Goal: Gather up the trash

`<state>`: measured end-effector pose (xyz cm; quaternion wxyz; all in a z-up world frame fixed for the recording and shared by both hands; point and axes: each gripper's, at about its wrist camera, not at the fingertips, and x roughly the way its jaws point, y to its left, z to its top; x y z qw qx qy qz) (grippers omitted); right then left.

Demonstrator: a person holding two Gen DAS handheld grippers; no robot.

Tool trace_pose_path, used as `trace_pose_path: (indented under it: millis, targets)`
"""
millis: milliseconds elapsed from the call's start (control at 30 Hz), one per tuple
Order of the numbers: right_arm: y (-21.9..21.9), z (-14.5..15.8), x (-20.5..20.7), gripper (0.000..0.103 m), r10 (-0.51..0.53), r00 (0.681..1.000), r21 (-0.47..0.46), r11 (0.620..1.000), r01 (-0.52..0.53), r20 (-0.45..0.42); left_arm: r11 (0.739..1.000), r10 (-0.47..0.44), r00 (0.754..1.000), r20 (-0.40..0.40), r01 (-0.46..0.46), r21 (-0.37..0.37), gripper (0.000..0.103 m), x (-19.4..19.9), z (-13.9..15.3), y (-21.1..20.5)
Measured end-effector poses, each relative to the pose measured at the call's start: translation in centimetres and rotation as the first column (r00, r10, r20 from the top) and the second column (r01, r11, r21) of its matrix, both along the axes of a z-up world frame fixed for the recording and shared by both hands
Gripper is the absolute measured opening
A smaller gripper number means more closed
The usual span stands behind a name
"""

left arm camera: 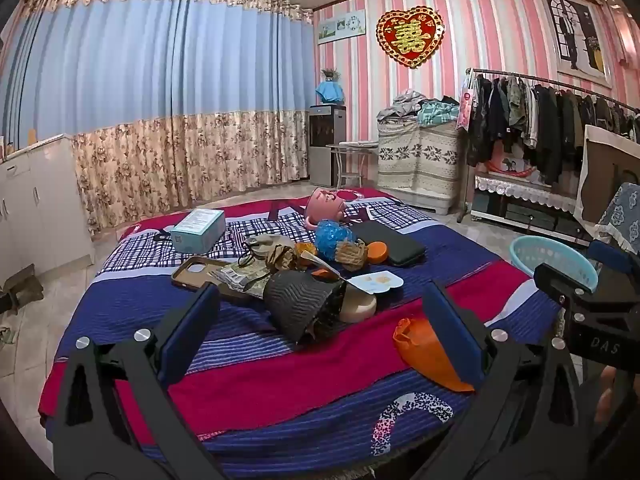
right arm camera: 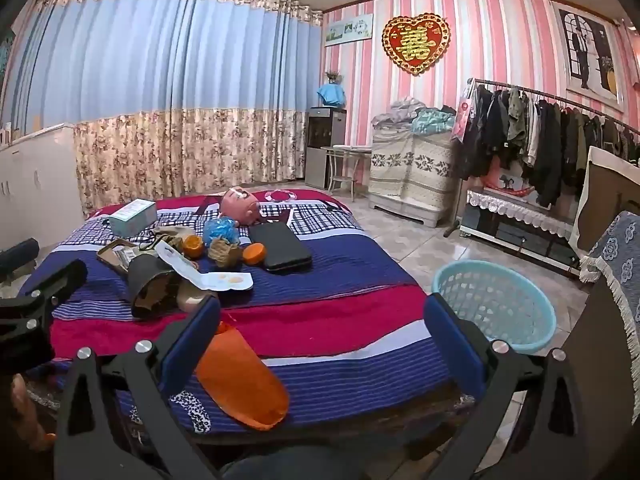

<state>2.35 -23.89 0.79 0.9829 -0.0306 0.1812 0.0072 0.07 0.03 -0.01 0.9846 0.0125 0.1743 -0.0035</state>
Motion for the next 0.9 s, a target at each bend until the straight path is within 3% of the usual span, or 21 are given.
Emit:
trace_pose_path:
  millis: [900]
  targets:
    - [-0.3,0.1,-0.2,0.099,-0.023,1.000,-0.006,1.000,0.023,0.006,1.000,-0.002,1.000,0.001,0.002,-0.012,0.098,0.1,-0.4,0.5]
